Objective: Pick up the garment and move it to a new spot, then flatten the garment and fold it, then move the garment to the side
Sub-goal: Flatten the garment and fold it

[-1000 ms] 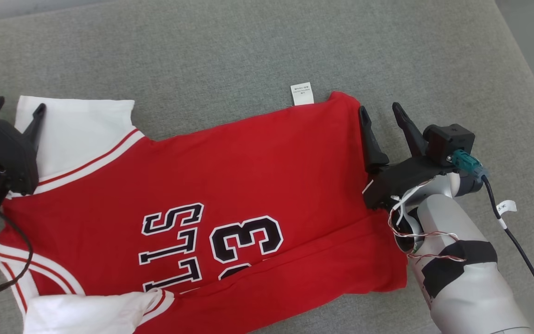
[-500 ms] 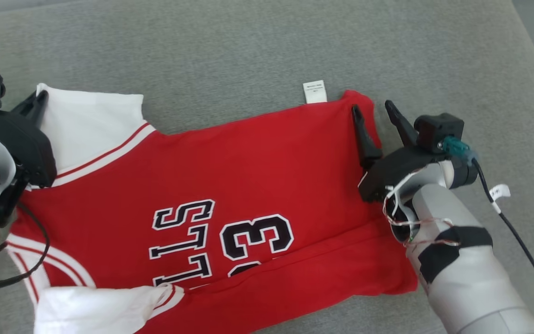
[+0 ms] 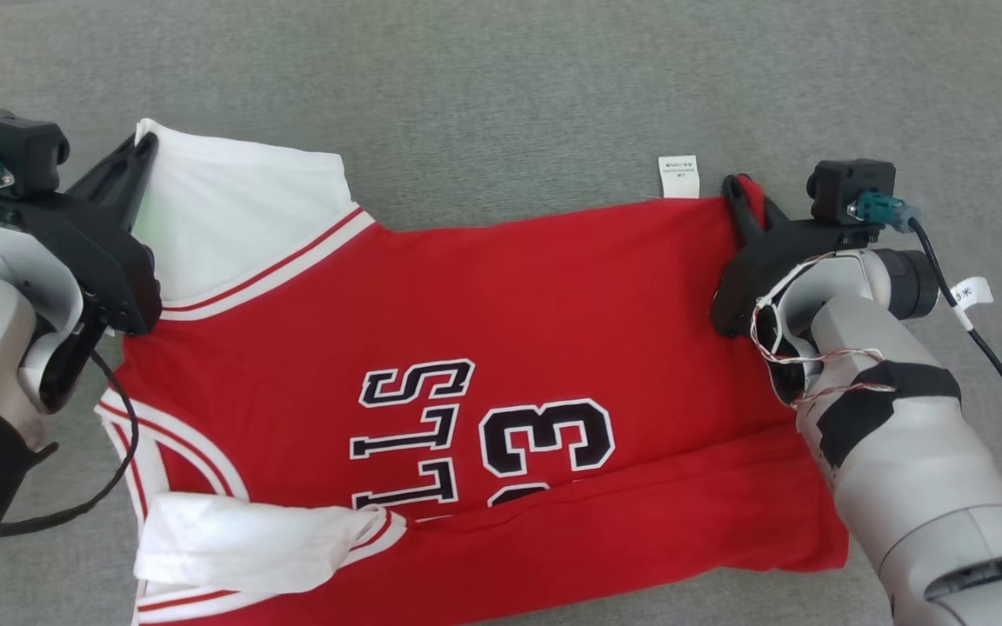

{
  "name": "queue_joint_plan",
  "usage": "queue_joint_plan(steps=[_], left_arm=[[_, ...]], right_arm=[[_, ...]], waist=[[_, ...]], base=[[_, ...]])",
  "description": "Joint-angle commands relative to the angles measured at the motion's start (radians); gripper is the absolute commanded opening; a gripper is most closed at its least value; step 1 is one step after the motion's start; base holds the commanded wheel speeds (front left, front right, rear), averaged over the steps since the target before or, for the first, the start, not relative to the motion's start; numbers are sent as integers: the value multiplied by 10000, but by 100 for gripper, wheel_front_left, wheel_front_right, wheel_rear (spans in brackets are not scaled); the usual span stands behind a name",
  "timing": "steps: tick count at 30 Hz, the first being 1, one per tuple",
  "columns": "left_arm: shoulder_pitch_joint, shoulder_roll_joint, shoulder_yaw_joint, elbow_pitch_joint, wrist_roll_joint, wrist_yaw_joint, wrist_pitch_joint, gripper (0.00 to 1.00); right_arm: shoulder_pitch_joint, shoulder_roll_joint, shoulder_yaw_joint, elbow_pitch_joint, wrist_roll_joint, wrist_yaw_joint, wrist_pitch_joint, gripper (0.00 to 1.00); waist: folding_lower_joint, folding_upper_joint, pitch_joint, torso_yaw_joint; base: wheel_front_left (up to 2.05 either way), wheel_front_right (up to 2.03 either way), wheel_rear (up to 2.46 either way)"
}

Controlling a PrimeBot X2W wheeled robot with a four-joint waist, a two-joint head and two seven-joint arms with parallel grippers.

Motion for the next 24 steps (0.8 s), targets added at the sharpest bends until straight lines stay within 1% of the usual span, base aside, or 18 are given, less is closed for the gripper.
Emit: queue_joint_plan(steps=[1,6,11,15,17,19,21,24], left_arm=[[-166,35,-38,22,-198,16,-174,0],[-315,35,-57,302,-426,20,-727,0],[-121,-103,-169,405,-583,20,-1210,0],[459,-299,-341,178,-739,19,-1613,0],[1015,-320,-330,-203,-789,19,-1845,0],[1455,-382,-200,-563,-803,32,-1939,0],[1975,-419,-42,-1033,-715,127,-1980,0],[2938,-400,574,-2095,-554,372,-1987,0]], right_arm=[[-206,-25,-51,213,-46,-26,-44,0],[-717,-339,-438,458,-162,-28,-656,0],[-553,-256,-561,514,-306,-28,-955,0],[28,-166,-518,502,-109,-28,-1057,0],[584,-151,-443,179,207,-26,-1086,0],[1063,-271,-376,-220,433,-28,-1092,0],[1622,-498,-310,-704,718,-28,-1095,0],[2451,-701,-135,-1486,1120,-26,-1095,0]], waist=[[0,0,-30,182],[0,0,-276,339],[0,0,-645,499],[0,0,-1162,677],[0,0,-1547,819],[0,0,-1788,944],[0,0,-1995,1092],[0,0,-2236,1276]], base=[[0,0,0],[0,0,0],[0,0,0],[0,0,0],[0,0,0],[0,0,0],[0,0,0],[0,0,0]])
